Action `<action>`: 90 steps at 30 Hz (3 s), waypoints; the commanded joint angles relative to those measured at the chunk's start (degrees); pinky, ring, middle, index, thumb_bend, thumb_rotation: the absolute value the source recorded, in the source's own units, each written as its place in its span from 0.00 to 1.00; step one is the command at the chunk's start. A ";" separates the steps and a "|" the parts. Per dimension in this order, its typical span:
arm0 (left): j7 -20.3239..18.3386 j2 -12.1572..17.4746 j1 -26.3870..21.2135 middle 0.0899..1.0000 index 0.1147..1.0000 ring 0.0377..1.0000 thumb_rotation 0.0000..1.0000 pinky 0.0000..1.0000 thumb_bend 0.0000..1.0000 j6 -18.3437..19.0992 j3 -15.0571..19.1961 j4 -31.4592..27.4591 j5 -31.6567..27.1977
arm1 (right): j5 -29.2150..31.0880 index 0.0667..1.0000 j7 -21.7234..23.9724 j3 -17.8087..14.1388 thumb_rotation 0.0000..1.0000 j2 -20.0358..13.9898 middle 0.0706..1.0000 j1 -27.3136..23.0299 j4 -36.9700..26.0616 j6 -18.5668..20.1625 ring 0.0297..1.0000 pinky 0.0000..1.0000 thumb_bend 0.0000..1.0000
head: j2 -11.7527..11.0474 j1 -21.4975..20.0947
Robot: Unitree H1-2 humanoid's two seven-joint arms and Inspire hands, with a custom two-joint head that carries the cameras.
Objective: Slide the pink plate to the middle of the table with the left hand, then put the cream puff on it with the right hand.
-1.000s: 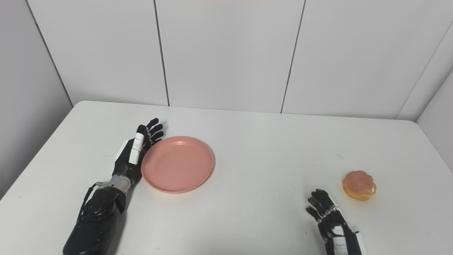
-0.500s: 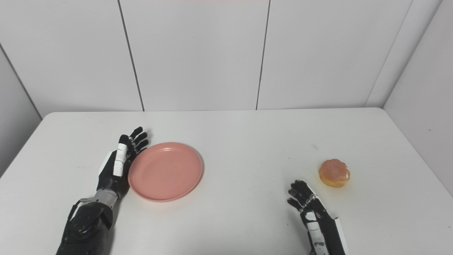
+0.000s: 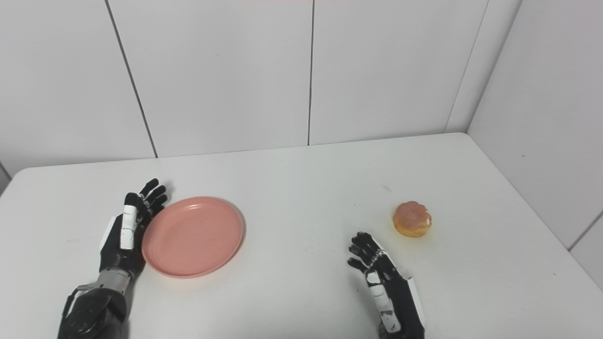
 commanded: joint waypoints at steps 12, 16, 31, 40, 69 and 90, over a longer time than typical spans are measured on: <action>2.58 -6.56 0.08 0.89 0.78 0.93 0.91 1.00 1.00 1.66 0.37 -1.39 -0.32 | -2.39 0.84 -0.12 4.78 0.84 4.55 0.86 -0.12 8.52 0.99 0.87 0.84 0.81 | -1.17 -3.16; 3.02 -7.13 -0.03 0.89 0.78 0.92 0.91 0.99 0.99 1.36 -0.03 -1.21 0.42 | -2.42 0.84 -0.43 5.02 0.84 4.58 0.86 -0.17 8.73 0.84 0.87 0.85 0.80 | -1.28 -3.21; 2.87 -7.25 -0.10 0.89 0.78 0.93 0.93 0.98 0.95 1.38 -0.85 -1.53 0.65 | -3.58 0.85 -1.11 5.62 0.86 5.23 0.86 -0.84 10.53 -1.14 0.86 0.83 0.81 | -2.13 -6.20; 3.04 -7.71 -0.14 0.88 0.77 0.93 0.91 0.99 0.96 1.12 -0.92 -1.02 0.57 | -5.43 0.86 -1.53 5.36 0.89 3.98 0.87 -0.94 10.50 -2.33 0.87 0.85 0.81 | -0.52 -3.76; 2.63 -7.63 -2.96 0.86 0.79 0.92 0.91 1.00 0.98 0.27 -0.83 2.89 0.01 | -64.48 0.80 -5.56 -0.43 0.59 -7.49 0.78 -9.72 -28.53 17.97 0.71 0.59 0.96 | 3.23 -4.04; 2.34 -7.35 -2.87 0.87 0.80 0.91 0.92 1.00 0.95 -0.26 -1.52 3.15 0.63 | -67.30 0.77 12.06 -6.78 0.53 -20.77 0.79 -21.03 -26.30 23.93 0.75 0.62 1.00 | 2.82 -3.90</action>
